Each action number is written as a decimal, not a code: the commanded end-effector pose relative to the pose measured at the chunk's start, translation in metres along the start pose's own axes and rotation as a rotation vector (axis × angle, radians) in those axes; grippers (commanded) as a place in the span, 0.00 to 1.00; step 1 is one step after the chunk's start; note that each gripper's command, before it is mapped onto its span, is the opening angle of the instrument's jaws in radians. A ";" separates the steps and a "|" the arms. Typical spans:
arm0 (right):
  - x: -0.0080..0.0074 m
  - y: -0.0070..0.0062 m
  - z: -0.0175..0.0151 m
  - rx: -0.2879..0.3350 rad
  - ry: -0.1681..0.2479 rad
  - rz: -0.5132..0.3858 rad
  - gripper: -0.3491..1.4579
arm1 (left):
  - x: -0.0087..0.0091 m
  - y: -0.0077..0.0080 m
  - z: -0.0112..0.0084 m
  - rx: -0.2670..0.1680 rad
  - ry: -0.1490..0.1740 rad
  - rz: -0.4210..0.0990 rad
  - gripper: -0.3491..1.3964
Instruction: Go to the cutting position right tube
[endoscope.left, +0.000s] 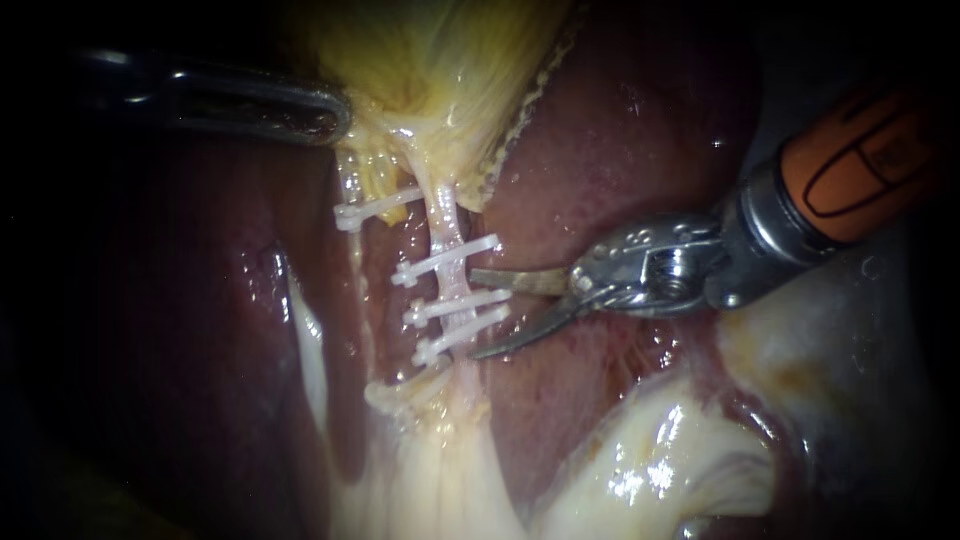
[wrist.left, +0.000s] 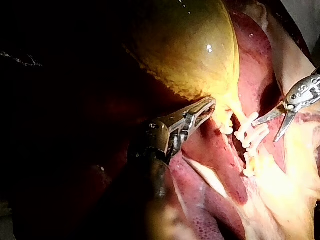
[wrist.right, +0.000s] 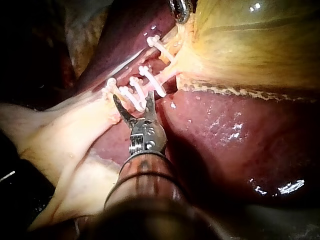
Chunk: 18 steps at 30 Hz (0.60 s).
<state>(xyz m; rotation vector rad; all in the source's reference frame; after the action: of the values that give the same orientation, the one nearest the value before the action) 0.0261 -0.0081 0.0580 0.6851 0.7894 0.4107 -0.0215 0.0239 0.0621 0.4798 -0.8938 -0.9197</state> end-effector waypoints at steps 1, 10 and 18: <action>0.0000 0.0004 0.0003 0.000 0.002 0.025 0.92 | 0.0000 0.0000 0.0000 0.000 0.000 0.000 0.00; 0.0002 0.0026 0.0021 -0.001 0.026 0.109 0.92 | 0.0000 0.0000 0.0000 0.000 0.000 0.000 0.00; 0.0007 0.0033 0.0051 0.100 0.104 0.123 0.96 | 0.0000 0.0000 0.0000 0.000 0.000 0.000 0.00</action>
<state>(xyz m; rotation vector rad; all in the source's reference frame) 0.0304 -0.0075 0.0628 0.8222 0.8856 0.5228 -0.0215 0.0239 0.0621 0.4801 -0.8938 -0.9197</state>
